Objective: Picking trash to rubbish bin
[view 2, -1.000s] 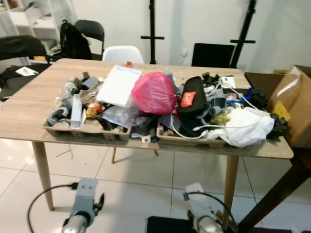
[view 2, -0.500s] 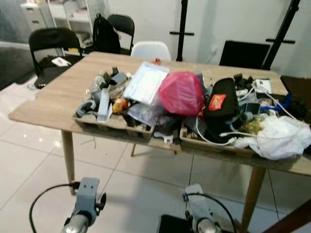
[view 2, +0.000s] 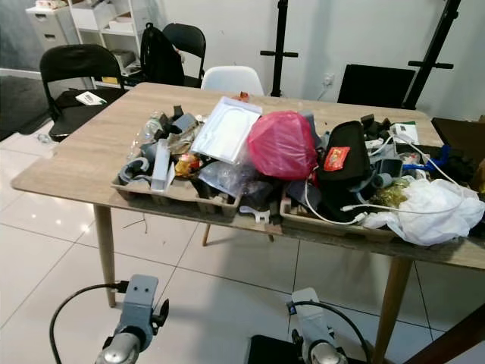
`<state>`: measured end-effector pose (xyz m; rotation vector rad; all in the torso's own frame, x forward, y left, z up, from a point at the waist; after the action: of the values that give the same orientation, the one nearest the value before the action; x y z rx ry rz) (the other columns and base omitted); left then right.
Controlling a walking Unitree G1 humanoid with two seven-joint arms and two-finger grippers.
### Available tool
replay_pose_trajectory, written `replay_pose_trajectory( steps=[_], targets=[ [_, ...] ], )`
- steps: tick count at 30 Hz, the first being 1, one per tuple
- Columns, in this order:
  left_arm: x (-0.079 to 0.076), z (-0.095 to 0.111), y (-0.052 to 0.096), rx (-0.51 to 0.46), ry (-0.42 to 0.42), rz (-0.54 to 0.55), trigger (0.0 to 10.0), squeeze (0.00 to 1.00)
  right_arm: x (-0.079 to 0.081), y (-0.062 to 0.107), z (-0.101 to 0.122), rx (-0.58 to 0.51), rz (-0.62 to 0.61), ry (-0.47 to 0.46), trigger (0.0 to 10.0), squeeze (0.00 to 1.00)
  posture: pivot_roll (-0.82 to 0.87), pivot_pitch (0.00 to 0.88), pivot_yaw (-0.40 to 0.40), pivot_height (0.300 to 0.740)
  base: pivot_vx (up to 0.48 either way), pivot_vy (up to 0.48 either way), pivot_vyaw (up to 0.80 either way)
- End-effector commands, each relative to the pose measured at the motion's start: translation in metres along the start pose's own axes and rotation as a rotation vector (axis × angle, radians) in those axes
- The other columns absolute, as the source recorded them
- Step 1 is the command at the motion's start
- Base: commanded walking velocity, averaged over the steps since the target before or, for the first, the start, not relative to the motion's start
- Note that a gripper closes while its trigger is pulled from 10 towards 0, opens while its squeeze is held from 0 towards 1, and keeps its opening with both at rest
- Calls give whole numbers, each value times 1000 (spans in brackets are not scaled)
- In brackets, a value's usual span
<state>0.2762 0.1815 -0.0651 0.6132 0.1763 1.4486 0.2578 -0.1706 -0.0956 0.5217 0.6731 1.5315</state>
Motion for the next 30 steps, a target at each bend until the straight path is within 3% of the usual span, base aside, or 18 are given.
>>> replay_pose_trajectory(
  steps=[1, 14, 24, 30],
  targets=[
    [-1, -4, 1, 18, 1, -4, 10000, 0, 0, 1, -5, 13, -4, -21, 10000, 0, 7, 31, -2, 740, 0, 364, 0],
    [-8, 6, -4, -5, -27, -33, 10000, 0, -2, 1, -4, 10, -6, -16, 10000, 0, 4, 23, -4, 740, 0, 28, 0],
    [-14, 5, -4, 10, -35, -49, 10000, 0, -5, 1, -5, 11, -13, -19, 10000, 0, -2, 18, -1, 740, 0, -436, 0],
    [-8, 2, -4, 25, -10, -22, 10000, 0, -3, 2, -6, 13, -10, -18, 10000, 0, -1, 20, -5, 740, 0, 0, 0]
  ],
)
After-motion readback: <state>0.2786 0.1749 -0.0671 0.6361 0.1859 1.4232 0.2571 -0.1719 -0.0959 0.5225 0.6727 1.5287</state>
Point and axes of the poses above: a point about 5 cm out from each wrist's last joint towards the gripper, its own y axis pointing back from the gripper into the wrist, its own z axis along the axis of the wrist's last joint, x = y × z, the point moved 5 cm from there along -y, pointing out of the wrist towards the gripper, and after that the axes turned 8 degrees about -y, right-handed, at the moved point
